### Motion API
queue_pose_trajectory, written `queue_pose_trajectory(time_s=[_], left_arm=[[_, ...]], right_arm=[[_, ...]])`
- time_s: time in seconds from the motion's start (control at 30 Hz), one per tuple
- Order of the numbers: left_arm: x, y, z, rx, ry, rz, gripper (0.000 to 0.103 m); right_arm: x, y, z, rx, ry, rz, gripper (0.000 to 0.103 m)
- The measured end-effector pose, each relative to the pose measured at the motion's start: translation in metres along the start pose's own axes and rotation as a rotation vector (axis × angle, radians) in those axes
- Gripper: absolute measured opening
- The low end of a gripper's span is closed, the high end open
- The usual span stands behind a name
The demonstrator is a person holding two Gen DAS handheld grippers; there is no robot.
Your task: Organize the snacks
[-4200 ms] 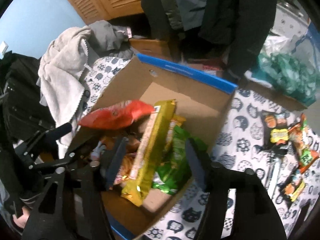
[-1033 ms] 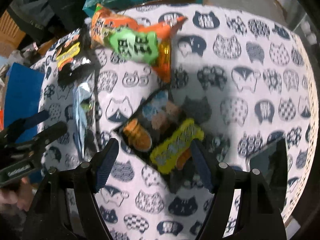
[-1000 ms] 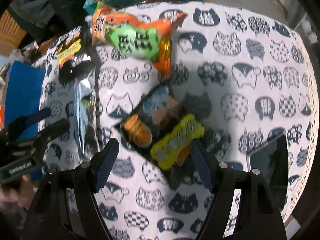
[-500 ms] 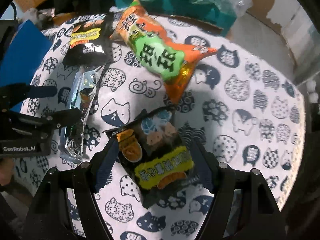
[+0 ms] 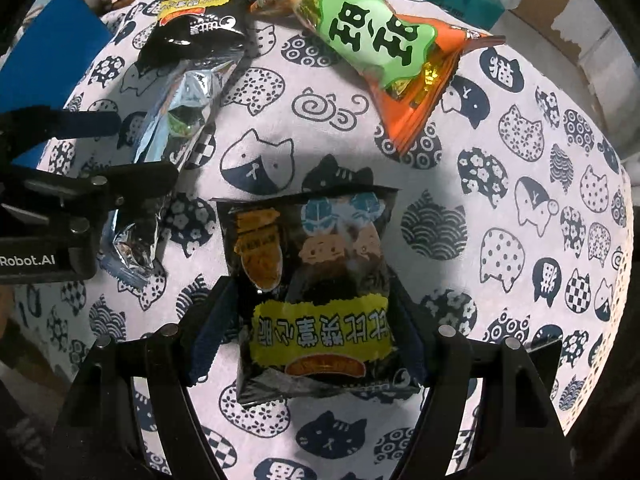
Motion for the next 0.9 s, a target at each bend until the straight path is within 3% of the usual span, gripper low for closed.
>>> queue_pose_trajectory(time_s=[0.2,0.27,0.37,0.9], left_arm=[[0.008,0.004,0.008,0.011,-0.062,-0.017,0.039],[0.009,0.006,0.012,0.009,-0.078,-0.026,0.030],[0.012,0.009,0.023,0.011,-0.101,-0.039,0.029],[0.009,0.059,0.070,0.043,-0.144,-0.023,0.028]], right_arm=[[0.002,-0.002,0.014,0.013,-0.043,0.003,0.072],[0.007,0.009,0.028,0.024,-0.059,-0.002,0.061],[0.013,0.017,0.028,0.046,-0.098,-0.017,0.055],[0.019,0.067,0.028,0.129,-0.162,-0.039,0.055]])
Point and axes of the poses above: each gripper's, at about its wrist camera, not at the fingertips, and y roughly against the way its jaws point, x to its right, z to its underside, the point moved 8 cm from there along -y, roughly the way its jaws point, and after that the axes turned 3 degrees about y, right-handed, at the moved point
